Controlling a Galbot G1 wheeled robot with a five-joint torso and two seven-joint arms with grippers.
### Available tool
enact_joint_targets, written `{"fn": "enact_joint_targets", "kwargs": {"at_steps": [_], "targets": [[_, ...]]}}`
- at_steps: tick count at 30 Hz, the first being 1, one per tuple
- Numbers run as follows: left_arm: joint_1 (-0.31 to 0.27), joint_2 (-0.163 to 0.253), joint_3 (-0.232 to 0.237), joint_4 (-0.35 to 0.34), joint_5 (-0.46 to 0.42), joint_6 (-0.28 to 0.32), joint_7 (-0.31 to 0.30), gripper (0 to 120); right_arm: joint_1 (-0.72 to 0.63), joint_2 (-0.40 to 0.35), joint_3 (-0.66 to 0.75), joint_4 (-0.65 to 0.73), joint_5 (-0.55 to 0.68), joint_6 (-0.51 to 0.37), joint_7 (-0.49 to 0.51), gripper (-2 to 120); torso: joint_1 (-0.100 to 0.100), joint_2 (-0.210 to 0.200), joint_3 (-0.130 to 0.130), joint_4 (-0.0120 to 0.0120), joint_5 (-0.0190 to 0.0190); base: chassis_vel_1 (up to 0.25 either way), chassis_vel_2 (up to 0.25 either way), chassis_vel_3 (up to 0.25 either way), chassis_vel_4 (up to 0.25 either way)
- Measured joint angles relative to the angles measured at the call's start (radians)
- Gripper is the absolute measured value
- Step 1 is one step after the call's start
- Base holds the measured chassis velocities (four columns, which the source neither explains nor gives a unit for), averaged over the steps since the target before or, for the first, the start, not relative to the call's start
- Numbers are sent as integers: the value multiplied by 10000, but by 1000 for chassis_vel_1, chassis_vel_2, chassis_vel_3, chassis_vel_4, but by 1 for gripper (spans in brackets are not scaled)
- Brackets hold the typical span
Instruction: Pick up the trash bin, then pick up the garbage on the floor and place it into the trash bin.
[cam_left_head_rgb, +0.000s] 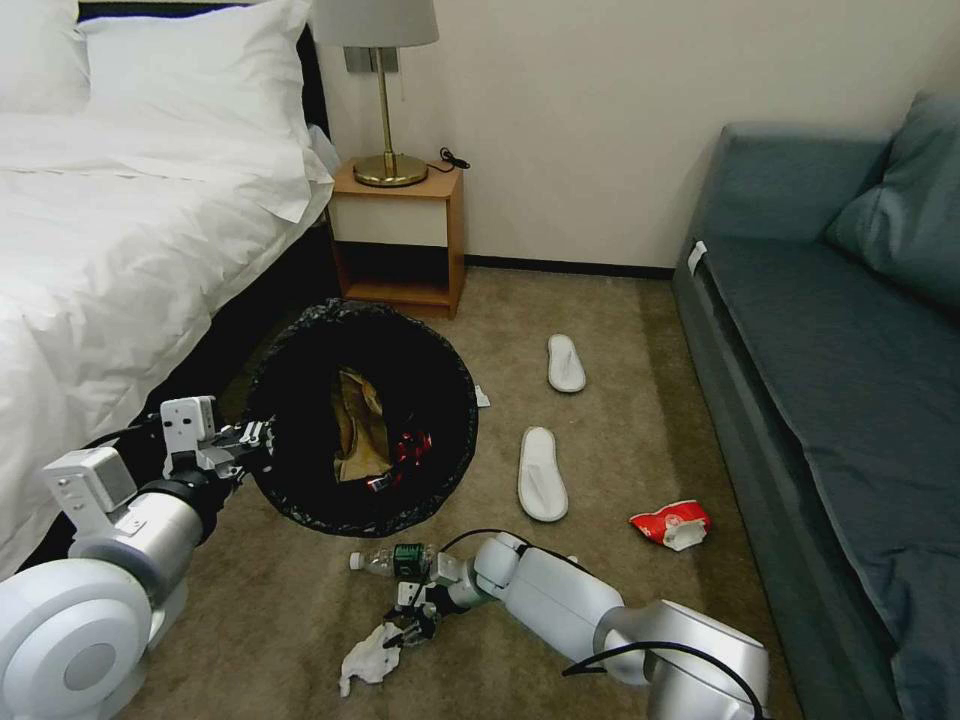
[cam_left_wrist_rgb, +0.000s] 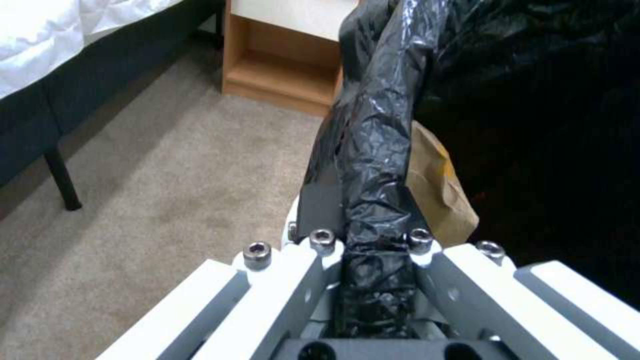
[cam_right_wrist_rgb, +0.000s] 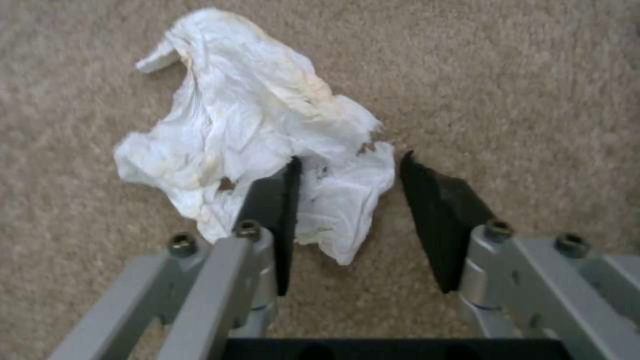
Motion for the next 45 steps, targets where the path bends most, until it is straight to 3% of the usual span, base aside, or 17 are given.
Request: {"fn": "enact_joint_targets", "kwargs": {"at_steps": [8, 14, 30, 36, 38, 45], "targets": [[6, -28, 14, 0, 1, 0, -6, 3, -36, -5, 0, 75, -75, -56, 91, 19, 0, -2, 1, 3, 0, 0, 0, 0, 0], [-15, -80, 57, 24, 28, 0, 7, 3, -30, 4, -2, 508, -1387, -130, 149, 1, 2, -3, 1, 8, 2, 0, 0, 0, 0], [-77, 122, -29, -47, -165, 0, 9, 3, 126, -13, 514, 1370, -2125, -395, 162, 0, 7, -11, 9, 8, -10, 0, 0, 0, 0], [-286, 127, 56, 93, -231, 0, 36, 3, 285, -33, 819, 3143, -1550, -1066, 401, 0, 5, -10, 5, 9, -3, 0, 0, 0, 0], [-295, 135, 65, 102, -237, 0, 61, 3, 341, -572, 1066, 4037, -1257, -1232, 497, 0, 3, -10, 4, 9, -6, 0, 0, 0, 0], [-238, 244, -39, 34, -337, -10, 85, 3, 654, -1213, 1626, 4736, -1092, -1066, 321, 0, 3, -8, 4, 8, 0, 0, 0, 0, 0]]}}
